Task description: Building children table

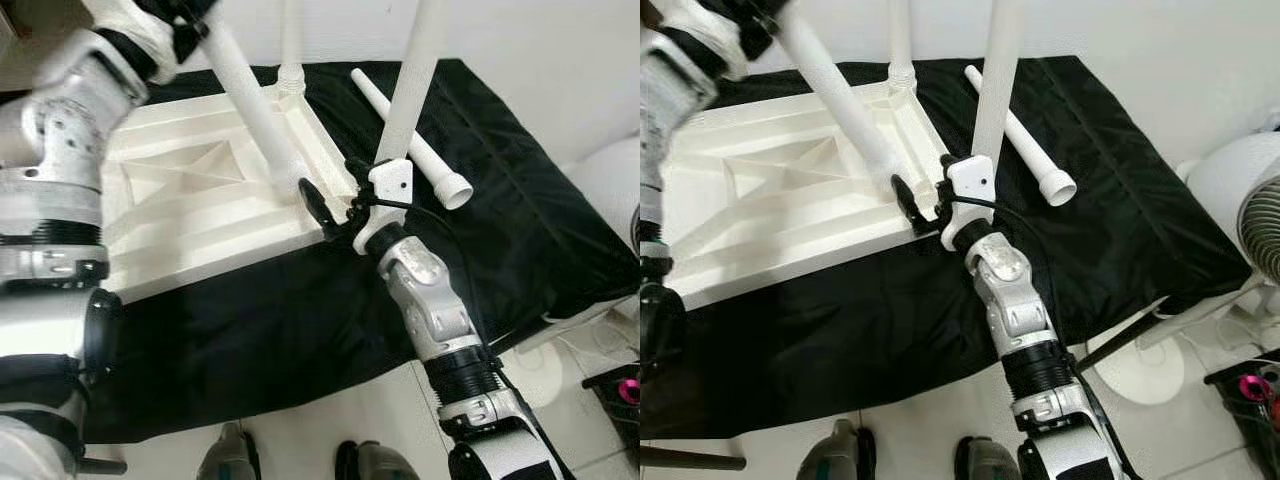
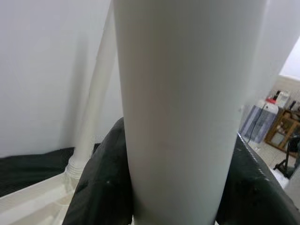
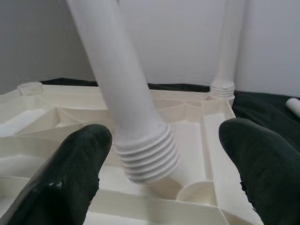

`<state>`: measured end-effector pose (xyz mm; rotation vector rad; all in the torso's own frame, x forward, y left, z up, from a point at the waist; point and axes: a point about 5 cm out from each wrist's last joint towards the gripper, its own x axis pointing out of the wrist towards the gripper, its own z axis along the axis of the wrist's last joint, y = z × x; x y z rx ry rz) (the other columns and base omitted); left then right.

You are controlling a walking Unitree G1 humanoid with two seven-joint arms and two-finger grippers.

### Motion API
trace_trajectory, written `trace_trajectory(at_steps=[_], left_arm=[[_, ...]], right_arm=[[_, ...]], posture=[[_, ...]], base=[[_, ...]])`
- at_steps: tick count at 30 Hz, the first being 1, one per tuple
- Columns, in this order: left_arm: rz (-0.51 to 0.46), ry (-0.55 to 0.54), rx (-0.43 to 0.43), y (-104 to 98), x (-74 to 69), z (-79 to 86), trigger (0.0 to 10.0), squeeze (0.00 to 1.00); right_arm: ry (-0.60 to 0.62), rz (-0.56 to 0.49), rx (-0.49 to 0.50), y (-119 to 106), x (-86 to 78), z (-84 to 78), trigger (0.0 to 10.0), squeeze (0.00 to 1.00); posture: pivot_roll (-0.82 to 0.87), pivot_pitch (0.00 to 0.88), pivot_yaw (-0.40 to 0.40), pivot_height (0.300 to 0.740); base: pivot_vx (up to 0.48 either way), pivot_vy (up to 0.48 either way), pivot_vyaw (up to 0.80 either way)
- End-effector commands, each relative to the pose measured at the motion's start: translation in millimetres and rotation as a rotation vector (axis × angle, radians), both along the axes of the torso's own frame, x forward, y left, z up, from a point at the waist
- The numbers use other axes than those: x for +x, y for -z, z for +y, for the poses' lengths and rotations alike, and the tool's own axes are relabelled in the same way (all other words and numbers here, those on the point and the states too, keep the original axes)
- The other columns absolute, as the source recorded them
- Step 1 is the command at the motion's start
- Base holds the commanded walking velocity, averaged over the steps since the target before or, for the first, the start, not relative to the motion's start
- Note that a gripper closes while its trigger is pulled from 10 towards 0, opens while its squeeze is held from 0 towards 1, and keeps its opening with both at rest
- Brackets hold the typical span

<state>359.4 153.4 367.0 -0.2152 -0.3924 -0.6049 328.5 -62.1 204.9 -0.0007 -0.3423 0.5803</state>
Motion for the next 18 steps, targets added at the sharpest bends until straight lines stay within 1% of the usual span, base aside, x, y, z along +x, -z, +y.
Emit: trace_trajectory(at_steps=[1, 2, 3, 5, 6, 8, 9, 10, 11, 15, 18], left_arm=[[-0.074, -0.002, 0.063, 2, -9.6, -21.3, 10.0, 0.0], [-0.074, -0.002, 0.063, 2, -9.6, -21.3, 10.0, 0.0], [-0.097, -0.008, 0.103, 7, -13.3, -33.0, 10.0, 0.0], [-0.113, -0.007, 0.12, 11, -19.0, -46.0, 10.0, 0.0], [-0.113, -0.007, 0.12, 11, -19.0, -46.0, 10.0, 0.0], [-0.134, -0.012, 0.144, 13, -25.3, -54.2, 10.0, 0.0], [-0.134, -0.012, 0.144, 13, -25.3, -54.2, 10.0, 0.0], [-0.153, -0.021, 0.148, 14, -32.3, -63.4, 10.0, 0.0], [-0.153, -0.021, 0.148, 14, -32.3, -63.4, 10.0, 0.0], [-0.175, -0.036, 0.14, 10, -38.1, -72.4, 10.0, 0.0], [-0.183, -0.038, 0.141, 9, -39.6, -75.3, 10.0, 0.0]], right_arm=[[0.004, -0.031, -0.028, -6, 2.5, 4.4, 10.0, 0.0], [0.004, -0.031, -0.028, -6, 2.5, 4.4, 10.0, 0.0], [0.017, -0.045, -0.059, -7, 5.2, 6.0, 10.0, 0.0], [0.03, -0.045, -0.101, -8, 8.6, 8.5, 10.0, 0.0], [0.03, -0.045, -0.101, -8, 8.6, 8.5, 10.0, 0.0], [0.036, -0.024, -0.124, -7, 10.9, 10.4, 10.0, 0.0], [0.036, -0.024, -0.124, -7, 10.9, 10.4, 10.0, 0.0], [0.046, -0.017, -0.162, -7, 13.8, 12.7, 10.0, 0.0], [0.046, -0.017, -0.162, -7, 13.8, 12.7, 10.0, 0.0], [0.056, -0.027, -0.25, -3, 18.8, 17.6, 10.0, 0.0], [0.059, -0.025, -0.25, -3, 20.5, 18.4, 10.0, 0.0]], posture=[[-0.02, 0.083, -0.045, 0.74], [-0.02, 0.083, -0.045, 0.74], [-0.02, 0.084, -0.045, 0.74], [-0.01, 0.081, -0.05, 0.74], [-0.01, 0.081, -0.05, 0.74], [-0.01, 0.08, -0.055, 0.74], [-0.01, 0.08, -0.055, 0.74], [0.0, 0.077, -0.063, 0.74], [0.0, 0.077, -0.063, 0.74], [0.01, 0.076, -0.069, 0.74], [0.01, 0.076, -0.073, 0.74]], base=[[0.0, 0.0, 0.0], [0.0, 0.0, 0.0], [0.0, 0.0, 0.0], [0.0, 0.0, 0.0], [0.0, 0.0, 0.0], [0.0, 0.0, 0.0], [0.0, 0.0, 0.0], [0.0, 0.0, 0.0], [0.0, 0.0, 0.0], [0.0, 0.0, 0.0], [0.0, 0.0, 0.0]])
